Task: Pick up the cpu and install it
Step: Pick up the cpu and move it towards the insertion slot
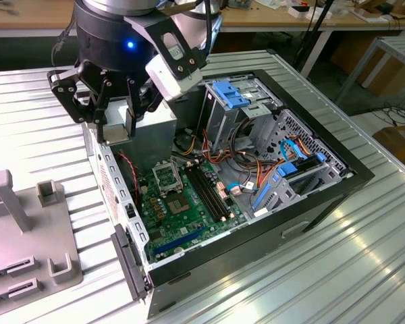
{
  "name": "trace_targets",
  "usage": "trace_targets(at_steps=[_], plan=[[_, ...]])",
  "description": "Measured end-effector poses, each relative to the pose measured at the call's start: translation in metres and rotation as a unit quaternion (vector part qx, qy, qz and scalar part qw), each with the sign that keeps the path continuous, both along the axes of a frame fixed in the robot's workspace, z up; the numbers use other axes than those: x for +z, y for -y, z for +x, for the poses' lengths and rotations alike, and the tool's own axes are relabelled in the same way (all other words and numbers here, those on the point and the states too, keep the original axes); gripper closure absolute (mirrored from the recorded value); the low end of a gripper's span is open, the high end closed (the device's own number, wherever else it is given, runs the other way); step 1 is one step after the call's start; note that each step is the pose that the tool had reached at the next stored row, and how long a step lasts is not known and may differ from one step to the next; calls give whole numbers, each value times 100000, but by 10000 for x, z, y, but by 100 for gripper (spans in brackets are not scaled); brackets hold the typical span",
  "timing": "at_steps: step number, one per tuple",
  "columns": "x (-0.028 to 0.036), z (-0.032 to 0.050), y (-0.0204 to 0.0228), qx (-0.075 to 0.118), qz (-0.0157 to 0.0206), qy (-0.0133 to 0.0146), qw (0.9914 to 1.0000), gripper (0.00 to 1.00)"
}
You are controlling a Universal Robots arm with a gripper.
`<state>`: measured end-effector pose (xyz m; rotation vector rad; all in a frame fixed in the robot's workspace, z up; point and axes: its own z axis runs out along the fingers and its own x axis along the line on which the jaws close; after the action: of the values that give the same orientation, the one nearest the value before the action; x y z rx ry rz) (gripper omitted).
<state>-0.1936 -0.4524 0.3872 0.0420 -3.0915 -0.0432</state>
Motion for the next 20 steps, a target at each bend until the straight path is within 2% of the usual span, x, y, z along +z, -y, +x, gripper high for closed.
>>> trace_targets(at_steps=[20], plan=[[-1,265,0,2,0,2,100000,53]])
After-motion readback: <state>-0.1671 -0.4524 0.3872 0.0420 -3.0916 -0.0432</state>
